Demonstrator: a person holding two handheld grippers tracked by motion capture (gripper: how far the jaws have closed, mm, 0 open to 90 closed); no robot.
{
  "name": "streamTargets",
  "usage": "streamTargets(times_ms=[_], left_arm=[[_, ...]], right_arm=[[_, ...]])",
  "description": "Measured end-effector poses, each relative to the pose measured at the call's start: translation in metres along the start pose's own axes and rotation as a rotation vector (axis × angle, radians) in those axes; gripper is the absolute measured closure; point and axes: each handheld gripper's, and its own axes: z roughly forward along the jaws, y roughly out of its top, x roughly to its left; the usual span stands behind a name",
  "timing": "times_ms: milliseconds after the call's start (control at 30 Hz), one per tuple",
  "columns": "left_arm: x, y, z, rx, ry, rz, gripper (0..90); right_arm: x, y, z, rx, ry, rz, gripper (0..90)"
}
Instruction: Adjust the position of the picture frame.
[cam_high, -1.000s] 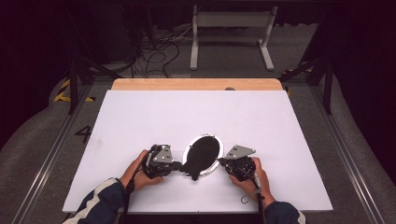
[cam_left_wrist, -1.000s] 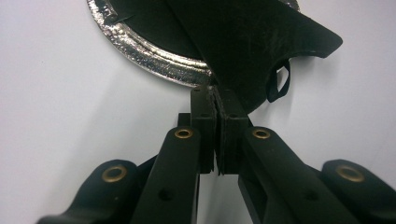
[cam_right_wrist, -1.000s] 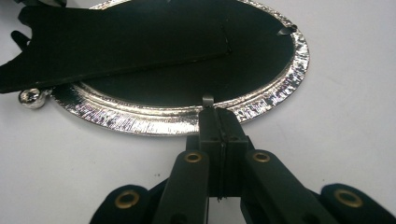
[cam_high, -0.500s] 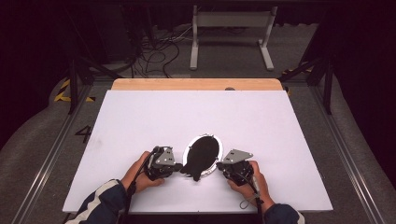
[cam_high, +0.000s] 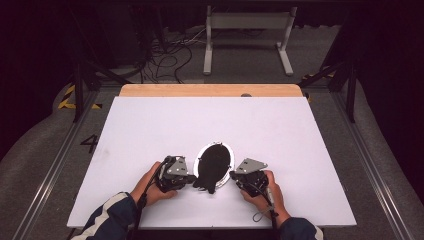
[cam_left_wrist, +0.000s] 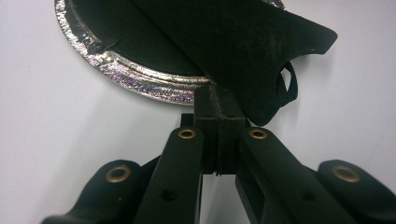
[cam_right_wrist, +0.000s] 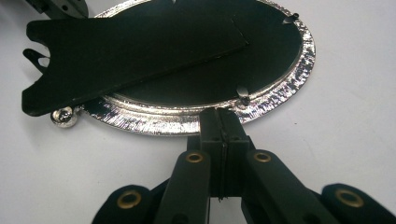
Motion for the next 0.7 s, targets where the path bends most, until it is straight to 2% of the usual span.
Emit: streamTargets(times_ms=[33, 200, 267, 500, 600, 700], left_arm=[[0.000, 0.000, 0.001, -0.001, 0.000, 0.001, 89.6], [-0.005, 0.004, 0.003, 0.007, 0.049, 0.038, 89.6], [-0.005, 0.006, 0.004, 0.012, 0.056, 0.048, 89.7], [-0.002, 0.009, 0.007, 0.003, 0.055, 0.035, 89.7], [-0.004, 0.010, 0.008, 0.008, 0.061, 0.034, 89.7], [-0.004, 0.010, 0.008, 0.005, 0.061, 0.036, 89.6]], right_arm=[[0.000, 0.000, 0.000, -0.001, 0.000, 0.005, 90.0], [-0.004, 0.003, 0.003, 0.004, -0.022, 0.014, 90.0], [-0.006, 0.004, 0.005, 0.002, -0.045, 0.010, 90.0], [-0.018, 0.007, 0.010, 0.003, -0.078, 0.047, 90.0], [-0.018, 0.006, 0.010, 0.004, -0.073, 0.048, 90.0], [-0.015, 0.005, 0.006, 0.008, -0.034, 0.038, 90.0]])
